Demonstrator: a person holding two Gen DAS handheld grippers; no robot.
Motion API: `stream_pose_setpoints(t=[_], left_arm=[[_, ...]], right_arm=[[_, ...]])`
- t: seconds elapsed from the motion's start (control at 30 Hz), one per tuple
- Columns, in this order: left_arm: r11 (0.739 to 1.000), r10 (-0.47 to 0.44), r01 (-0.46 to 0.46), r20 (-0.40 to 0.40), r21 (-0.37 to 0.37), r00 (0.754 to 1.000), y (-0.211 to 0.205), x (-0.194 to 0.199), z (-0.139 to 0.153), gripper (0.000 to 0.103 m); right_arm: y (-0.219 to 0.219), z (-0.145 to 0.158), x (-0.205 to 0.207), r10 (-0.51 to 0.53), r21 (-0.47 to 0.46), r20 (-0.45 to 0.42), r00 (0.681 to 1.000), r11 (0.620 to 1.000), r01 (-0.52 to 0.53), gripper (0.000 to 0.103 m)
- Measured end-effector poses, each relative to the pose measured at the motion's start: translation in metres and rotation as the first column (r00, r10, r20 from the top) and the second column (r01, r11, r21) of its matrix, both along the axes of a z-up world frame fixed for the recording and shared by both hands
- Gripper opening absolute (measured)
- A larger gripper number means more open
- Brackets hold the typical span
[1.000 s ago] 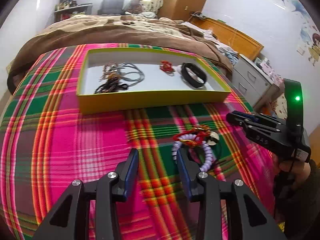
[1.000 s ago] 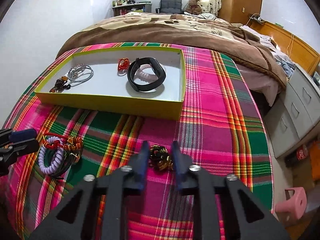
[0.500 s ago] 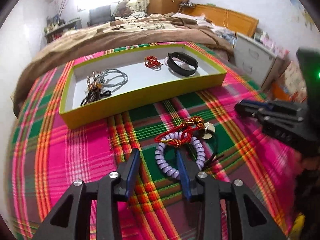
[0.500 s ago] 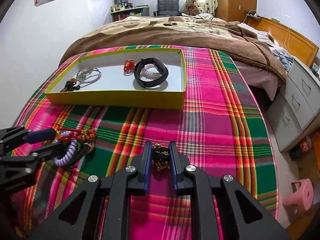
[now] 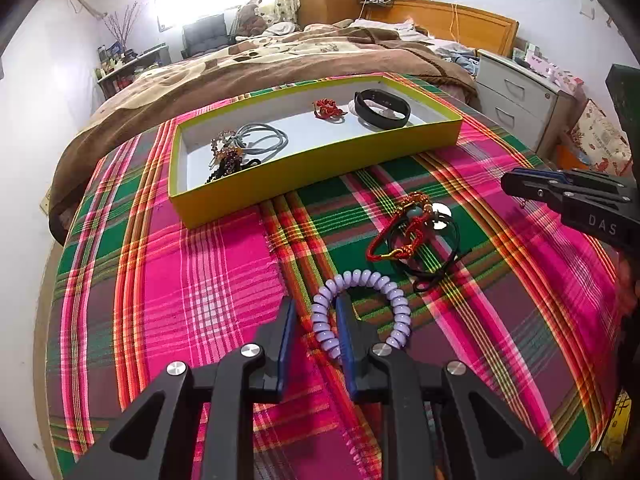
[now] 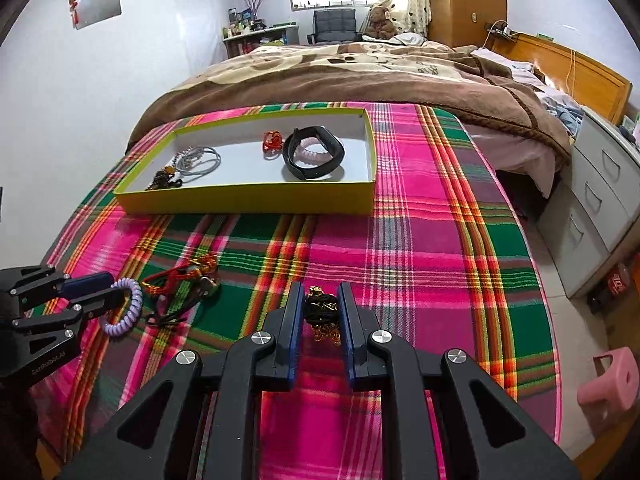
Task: Organize jewelry
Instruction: 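Grasp the gold-and-black brooch with the right tool while the left tool grasps the lavender coil bracelet, then carry the brooch and lavender coil into the box and open both tools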
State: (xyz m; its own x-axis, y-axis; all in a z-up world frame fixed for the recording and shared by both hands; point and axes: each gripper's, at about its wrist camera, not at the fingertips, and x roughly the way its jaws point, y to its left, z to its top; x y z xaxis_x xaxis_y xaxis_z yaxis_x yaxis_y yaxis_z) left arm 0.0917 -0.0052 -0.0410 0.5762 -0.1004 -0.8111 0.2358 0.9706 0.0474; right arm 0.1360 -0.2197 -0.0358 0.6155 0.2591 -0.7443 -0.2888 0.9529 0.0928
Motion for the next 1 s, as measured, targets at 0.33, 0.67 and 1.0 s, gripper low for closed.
stream_pose_setpoints(t=[0.33,0.67,1.0], left_arm=[[1.000,0.005,-0.005,0.016,0.012,1.000,-0.002,0.003,-0.001,0.024],[0.998,0.003,-0.001,0.025,-0.060,1.000,-0.001,0.005,0.002,0.009],[0.989,0.049,-0.038,0.073,-0.146,0.996,0.015,0.010,0.018,0.009]], right_arm=[[0.004,0.002,-0.014,0.005,0.012,0.009,1.000,1.000,-0.005,0.017],[0.008,0.002,-0.017,0.011,0.019,0.009,1.000,1.000,-0.011,0.017],[0.007,0.003,-0.016,0.005,0.030,0.012,1.000,1.000,-0.005,0.017]])
